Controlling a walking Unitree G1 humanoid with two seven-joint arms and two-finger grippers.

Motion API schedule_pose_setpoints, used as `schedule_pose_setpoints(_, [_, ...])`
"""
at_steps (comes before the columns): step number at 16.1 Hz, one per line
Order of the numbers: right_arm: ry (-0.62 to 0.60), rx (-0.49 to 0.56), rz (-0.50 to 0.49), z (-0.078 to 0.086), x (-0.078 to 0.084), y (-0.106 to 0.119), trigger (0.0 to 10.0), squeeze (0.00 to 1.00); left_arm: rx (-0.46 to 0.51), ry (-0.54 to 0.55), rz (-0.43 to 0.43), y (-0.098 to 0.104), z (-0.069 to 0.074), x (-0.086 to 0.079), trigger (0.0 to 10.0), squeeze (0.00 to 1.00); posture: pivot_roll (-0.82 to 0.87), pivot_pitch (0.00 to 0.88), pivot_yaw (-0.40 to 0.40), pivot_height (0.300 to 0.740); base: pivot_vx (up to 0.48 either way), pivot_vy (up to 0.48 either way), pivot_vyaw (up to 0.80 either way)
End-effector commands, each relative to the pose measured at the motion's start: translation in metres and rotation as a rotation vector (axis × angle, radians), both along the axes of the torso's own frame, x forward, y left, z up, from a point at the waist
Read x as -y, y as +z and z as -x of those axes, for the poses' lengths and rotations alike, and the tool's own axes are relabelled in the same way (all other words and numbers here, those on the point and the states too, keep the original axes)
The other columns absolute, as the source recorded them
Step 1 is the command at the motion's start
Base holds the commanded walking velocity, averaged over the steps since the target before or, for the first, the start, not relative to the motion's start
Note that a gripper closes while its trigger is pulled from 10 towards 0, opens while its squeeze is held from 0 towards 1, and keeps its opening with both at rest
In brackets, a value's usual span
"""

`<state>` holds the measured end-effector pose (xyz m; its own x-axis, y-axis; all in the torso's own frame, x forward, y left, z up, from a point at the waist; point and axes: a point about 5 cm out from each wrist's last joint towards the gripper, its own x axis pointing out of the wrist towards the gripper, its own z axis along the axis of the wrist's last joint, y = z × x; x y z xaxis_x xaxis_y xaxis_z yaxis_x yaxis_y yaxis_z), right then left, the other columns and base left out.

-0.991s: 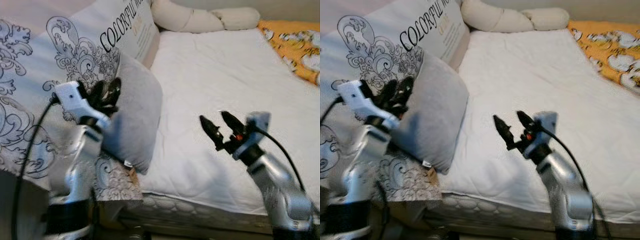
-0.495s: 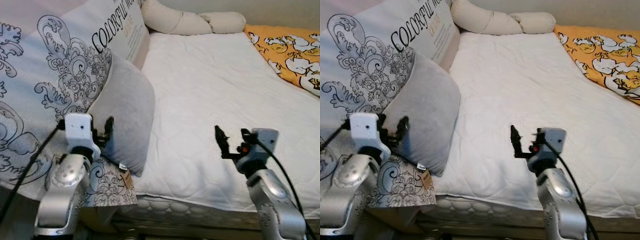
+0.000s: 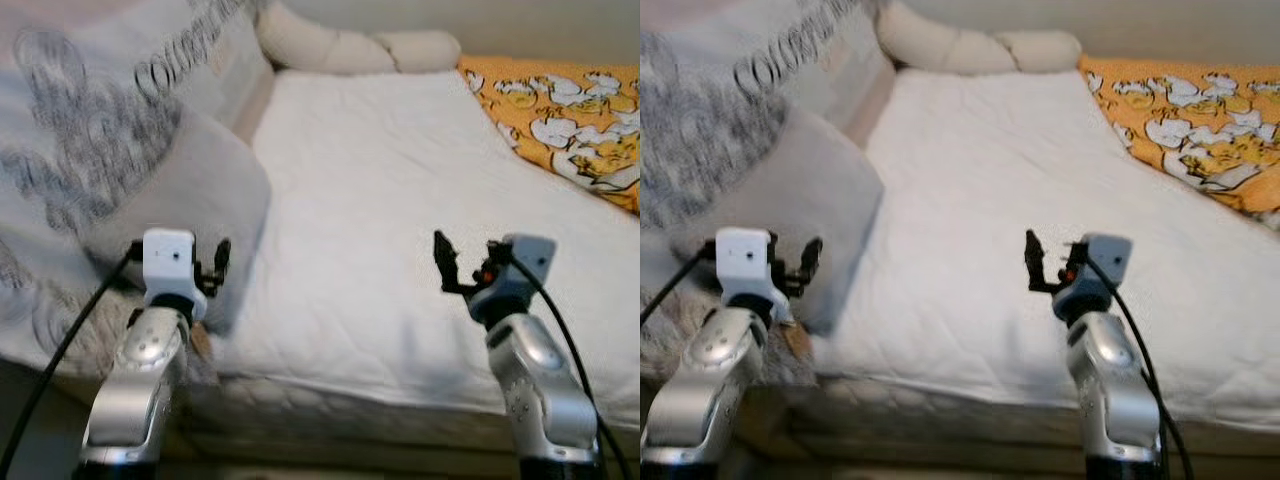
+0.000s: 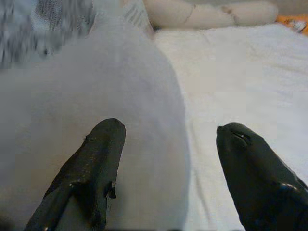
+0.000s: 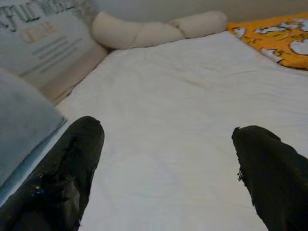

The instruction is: Clean up the room

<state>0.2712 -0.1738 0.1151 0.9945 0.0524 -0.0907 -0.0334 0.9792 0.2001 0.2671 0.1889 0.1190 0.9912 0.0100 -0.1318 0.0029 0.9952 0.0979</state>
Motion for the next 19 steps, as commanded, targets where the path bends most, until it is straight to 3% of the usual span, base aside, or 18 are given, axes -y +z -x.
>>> schedule_pose_setpoints(1, [0.005,-0.012,0.013,-0.003,-0.004,-0.001,10.0,0.00,0.015,0.013,-0.022,0.003,-0.004,-0.002,10.0,0.28,0.05,0.000,0.022,0.740,0.000,-0.469,0.00])
schedule_pose_setpoints(7, [-0.011,-0.036,-0.013,-0.011,-0.006,-0.002,10.0,0.00,-0.016,-0.011,-0.028,-0.004,-0.007,0.001,10.0,0.29,0.03,0.000,0.033,0.740,0.000,-0.469,0.00])
schedule_pose_setpoints(15, [-0.007,-0.081,0.046,-0.012,-0.006,-0.011,10.0,0.00,-0.029,-0.019,-0.028,-0.006,-0.009,0.003,10.0,0.29,0.04,0.000,0.025,0.740,0.000,-0.468,0.00])
schedule_pose_setpoints(19, [0.002,-0.097,-0.016,-0.012,-0.005,-0.012,10.0,0.00,-0.043,-0.031,-0.035,-0.010,-0.009,0.004,10.0,0.29,0.04,0.000,0.026,0.740,0.000,-0.469,0.00])
